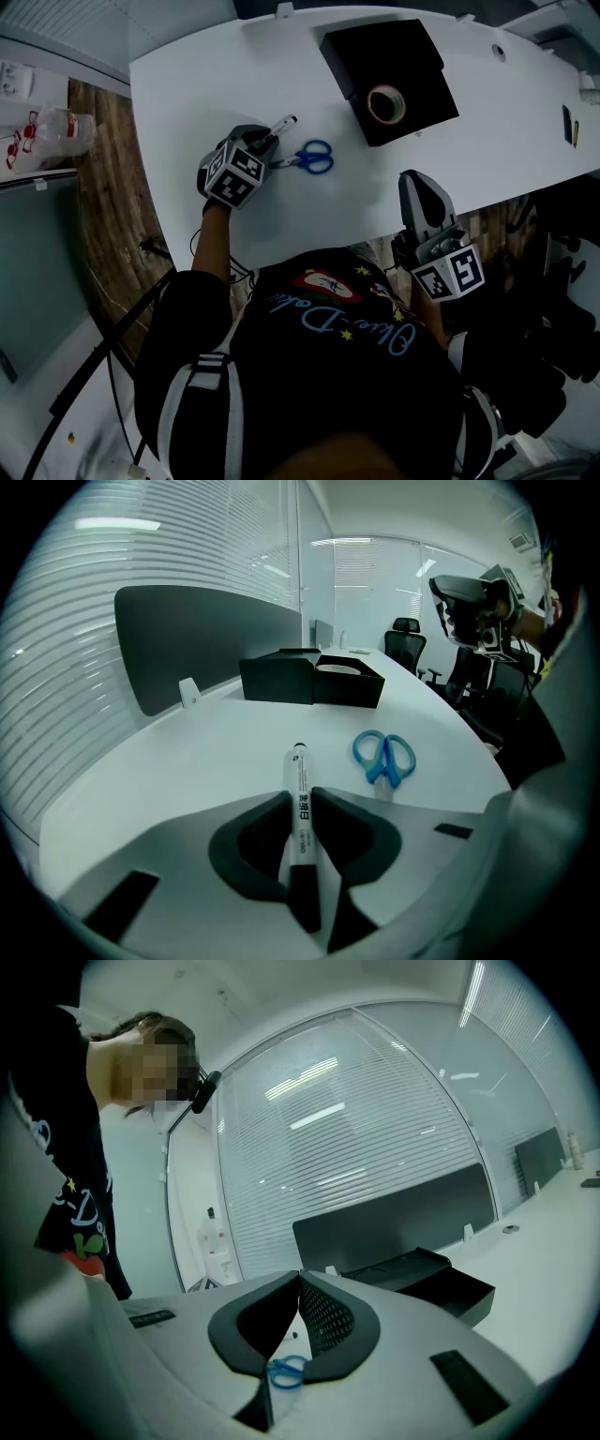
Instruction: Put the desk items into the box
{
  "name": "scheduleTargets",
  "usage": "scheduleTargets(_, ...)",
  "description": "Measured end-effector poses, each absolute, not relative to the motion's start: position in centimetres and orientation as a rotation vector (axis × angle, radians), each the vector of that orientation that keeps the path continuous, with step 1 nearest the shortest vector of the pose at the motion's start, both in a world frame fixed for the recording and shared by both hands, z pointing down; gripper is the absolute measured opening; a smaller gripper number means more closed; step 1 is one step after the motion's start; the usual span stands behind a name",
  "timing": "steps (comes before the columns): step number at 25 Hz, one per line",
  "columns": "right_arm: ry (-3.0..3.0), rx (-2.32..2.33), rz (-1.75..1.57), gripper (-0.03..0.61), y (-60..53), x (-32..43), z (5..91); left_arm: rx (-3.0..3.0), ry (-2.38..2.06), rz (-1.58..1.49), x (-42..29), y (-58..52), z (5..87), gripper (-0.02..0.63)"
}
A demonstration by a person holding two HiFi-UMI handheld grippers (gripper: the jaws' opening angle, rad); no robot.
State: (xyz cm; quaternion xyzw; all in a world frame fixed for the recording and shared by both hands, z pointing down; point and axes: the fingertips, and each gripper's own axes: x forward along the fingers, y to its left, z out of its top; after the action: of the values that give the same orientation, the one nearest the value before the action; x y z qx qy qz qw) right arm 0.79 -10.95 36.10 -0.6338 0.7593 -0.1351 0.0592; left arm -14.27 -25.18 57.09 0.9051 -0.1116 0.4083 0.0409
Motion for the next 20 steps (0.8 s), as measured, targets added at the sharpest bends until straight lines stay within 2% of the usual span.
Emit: scheduleTargets(20,2.309,-1.847,-0.354,0.031,-10.4,2.1,35.5,2.801,-0.520,1.128,-14.2,-24.7,53.6,0.097)
